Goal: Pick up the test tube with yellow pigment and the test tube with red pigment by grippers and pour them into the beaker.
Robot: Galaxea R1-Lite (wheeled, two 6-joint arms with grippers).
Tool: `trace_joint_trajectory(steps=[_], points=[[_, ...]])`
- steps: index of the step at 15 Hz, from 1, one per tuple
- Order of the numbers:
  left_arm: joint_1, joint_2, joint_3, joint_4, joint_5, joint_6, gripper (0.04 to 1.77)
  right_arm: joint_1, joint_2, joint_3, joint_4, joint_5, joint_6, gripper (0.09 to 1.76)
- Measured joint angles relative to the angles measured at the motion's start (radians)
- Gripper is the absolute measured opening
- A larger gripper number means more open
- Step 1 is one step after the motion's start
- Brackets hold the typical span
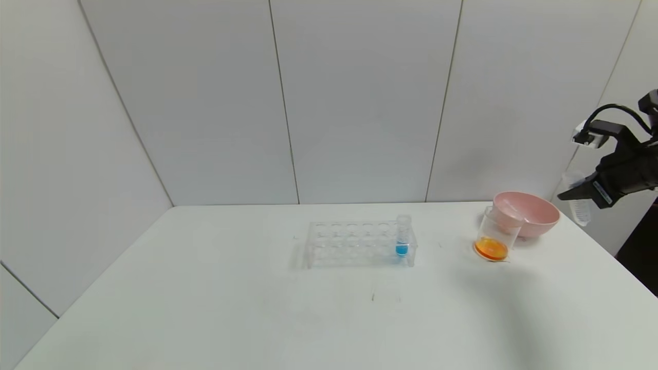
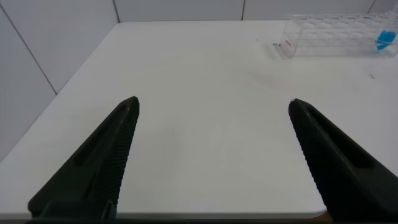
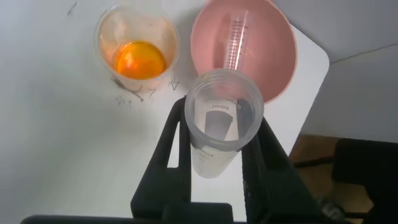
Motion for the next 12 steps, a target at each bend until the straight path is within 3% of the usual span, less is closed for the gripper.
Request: trace_joint_trajectory(steps=[2,4,6,8,12], points=[[0.0,0.0,0.0,0.0,0.0,0.0,1.72,-0.011,-0.04,0.13,-0.182,0.014,0.077,0.52],[0.0,0.0,0.0,0.0,0.0,0.0,1.72,-0.022,-0.074,0.291,-0.473,0.023,0.153,0.52],[0.0,0.0,0.0,0.0,0.0,0.0,1.72,-0.029,-0.092,0.417,-0.709,0.027,0.312,0.52],[0.0,0.0,0.0,0.0,0.0,0.0,1.72,-0.02,-0.085,0.461,-0.785,0.003,0.476,0.52],[0.0,0.0,0.0,0.0,0.0,0.0,1.72,0.041,0.02,0.397,-0.895,-0.184,0.654,0.52]])
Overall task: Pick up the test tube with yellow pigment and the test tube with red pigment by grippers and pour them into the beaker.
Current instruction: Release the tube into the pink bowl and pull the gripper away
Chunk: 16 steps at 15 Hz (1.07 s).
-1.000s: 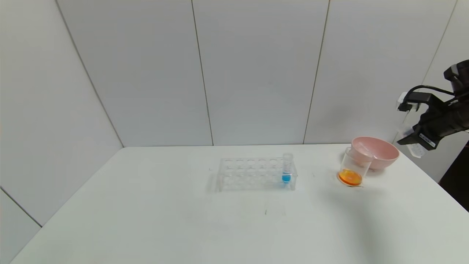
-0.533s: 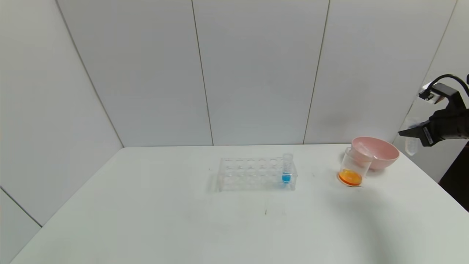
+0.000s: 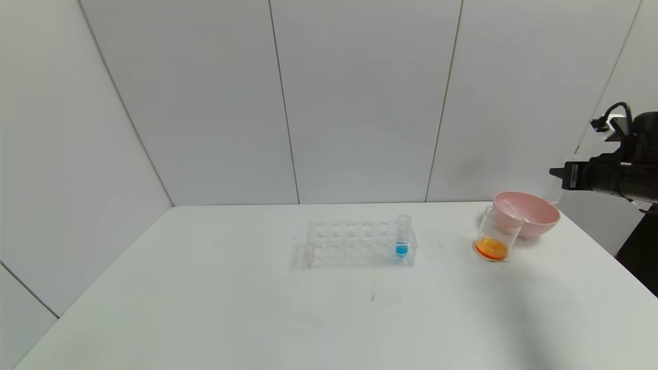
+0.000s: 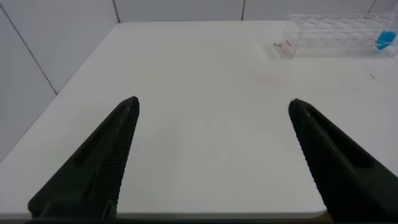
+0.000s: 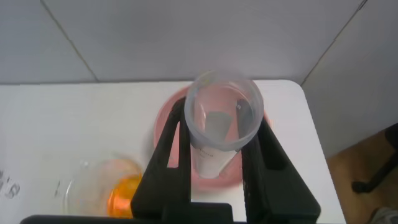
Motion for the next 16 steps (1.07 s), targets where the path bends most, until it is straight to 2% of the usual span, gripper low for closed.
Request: trace_joint_trajectory(steps=[2,7,16], points=[[0.0,0.0,0.0,0.0,0.0,0.0,1.72,0.02,0.085,-0.049,-0.087,-0.067,0.028,0.52],[0.0,0.0,0.0,0.0,0.0,0.0,1.72,0.054,0.241,-0.153,-0.121,-0.176,0.038,0.52],[0.0,0.0,0.0,0.0,0.0,0.0,1.72,0.059,0.306,-0.184,-0.119,-0.191,0.041,0.52]])
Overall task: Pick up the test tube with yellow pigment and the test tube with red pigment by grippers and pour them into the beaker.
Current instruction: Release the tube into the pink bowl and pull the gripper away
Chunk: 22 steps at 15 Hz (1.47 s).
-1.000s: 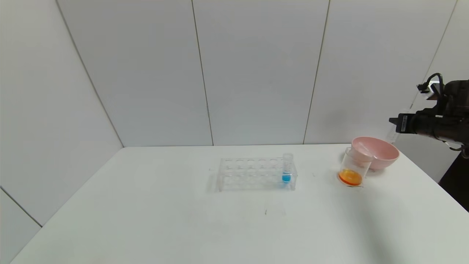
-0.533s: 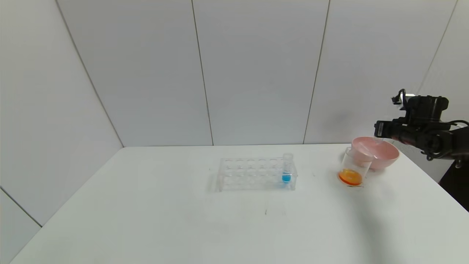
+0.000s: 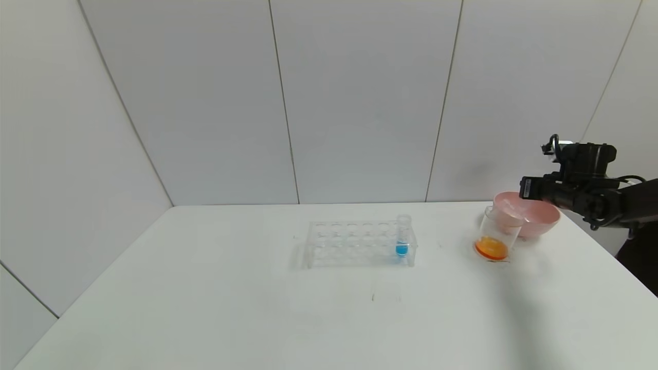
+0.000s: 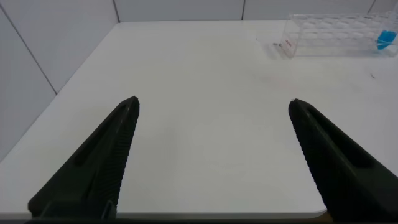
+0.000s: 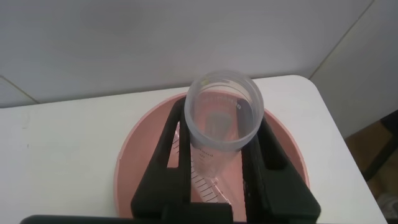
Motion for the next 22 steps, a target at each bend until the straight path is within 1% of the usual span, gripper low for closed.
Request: trace_joint_trajectory(steps=[7,10,13,16,19,22], points=[[0.0,0.0,0.0,0.0,0.0,0.0,1.72,-0.001,0.001,0.001,0.0,0.0,0.0,0.52],[0.0,0.0,0.0,0.0,0.0,0.0,1.72,-0.001,0.0,0.002,0.001,0.0,0.001,0.9],[0.0,0.0,0.0,0.0,0.0,0.0,1.72,0.0,-0.001,0.003,-0.002,0.0,0.001,1.15],[0.0,0.0,0.0,0.0,0.0,0.0,1.72,0.0,-0.004,0.002,-0.006,0.0,0.001,1.33],[0.0,0.0,0.0,0.0,0.0,0.0,1.72,0.004,-0.03,0.01,-0.003,0.0,0.003,1.45],[0.0,0.0,0.0,0.0,0.0,0.0,1.72,0.037,-0.096,0.075,0.001,0.0,0.023,1.53]])
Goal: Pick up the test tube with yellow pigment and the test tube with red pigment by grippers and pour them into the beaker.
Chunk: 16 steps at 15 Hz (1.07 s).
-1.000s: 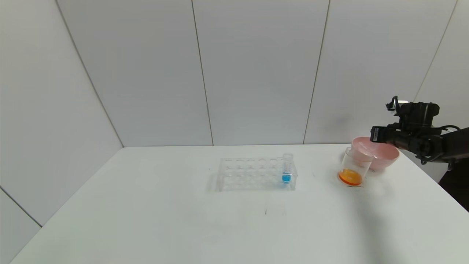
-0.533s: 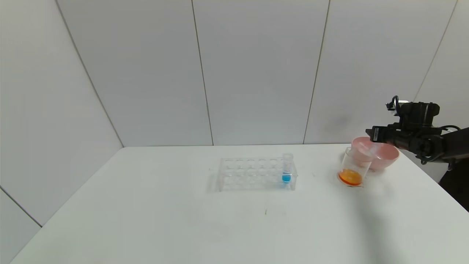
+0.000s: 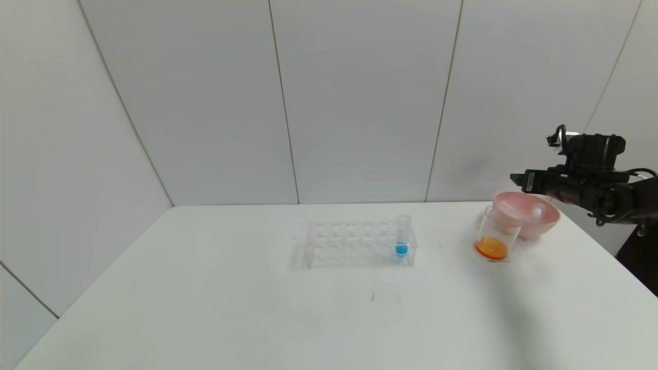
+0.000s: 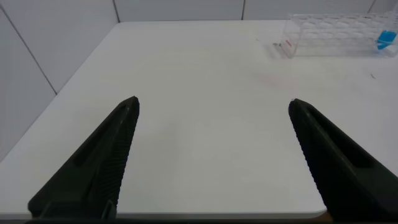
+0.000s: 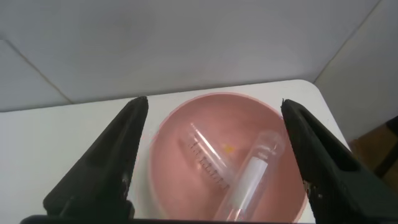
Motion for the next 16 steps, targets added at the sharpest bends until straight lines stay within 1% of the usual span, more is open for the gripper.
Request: trace_joint_trajectory(steps=[3,6,8,12,14,16], points=[[0.0,0.0,0.0,0.0,0.0,0.0,1.72,0.066,-0.11,0.131,-0.01,0.0,0.003,1.59],[0.0,0.0,0.0,0.0,0.0,0.0,1.72,0.14,-0.256,0.279,-0.016,0.0,0.004,1.63],[0.0,0.0,0.0,0.0,0.0,0.0,1.72,0.165,-0.359,0.361,-0.017,0.001,0.006,1.65],[0.0,0.0,0.0,0.0,0.0,0.0,1.72,0.179,-0.594,0.53,-0.017,0.004,0.006,1.67],[0.0,0.0,0.0,0.0,0.0,0.0,1.72,0.17,-0.727,0.609,-0.017,0.001,0.006,1.68],[0.0,0.0,0.0,0.0,0.0,0.0,1.72,0.142,-0.85,0.668,-0.016,-0.001,0.006,1.69]])
